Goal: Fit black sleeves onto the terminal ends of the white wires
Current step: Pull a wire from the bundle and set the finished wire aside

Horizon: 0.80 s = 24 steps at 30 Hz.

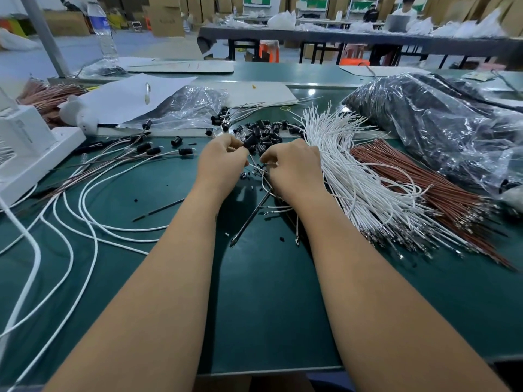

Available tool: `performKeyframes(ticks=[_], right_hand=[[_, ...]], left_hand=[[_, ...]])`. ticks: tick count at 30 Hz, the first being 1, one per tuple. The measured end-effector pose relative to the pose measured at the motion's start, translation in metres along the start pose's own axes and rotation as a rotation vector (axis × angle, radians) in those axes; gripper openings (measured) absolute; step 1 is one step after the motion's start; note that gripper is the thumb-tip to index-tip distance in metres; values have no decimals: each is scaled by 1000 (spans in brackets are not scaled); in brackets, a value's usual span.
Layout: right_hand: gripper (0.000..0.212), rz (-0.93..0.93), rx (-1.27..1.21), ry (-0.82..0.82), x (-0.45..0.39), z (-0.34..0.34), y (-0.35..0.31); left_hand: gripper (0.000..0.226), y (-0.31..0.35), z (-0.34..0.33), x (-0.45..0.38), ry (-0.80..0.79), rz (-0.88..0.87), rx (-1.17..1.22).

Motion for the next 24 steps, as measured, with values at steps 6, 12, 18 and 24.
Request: performKeyframes(ticks=[6,12,18,24], right_hand=[[13,-191,-507,181,1,12,2],[6,-288,-887,184,1,15,6],[16,-316,-1078,132,1,15,5],[9,-375,-1162,168,2,17,8]], left_hand=[[14,5,-3,3,-85,-34,64],[8,6,-6,3,-130,-47,125],[10,4,-8,2,-141,-103,172],[10,3,-7,0,-136,-91,176]])
Point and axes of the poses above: each hand's wrist, its own x-axis away from the middle knuckle, its own z-axis out of the back of the hand, y = z × x, the point moved 2 cm from there along -x, towards the middle knuckle, and after that the axes turned 2 degrees about -y, right-handed, at the moved point
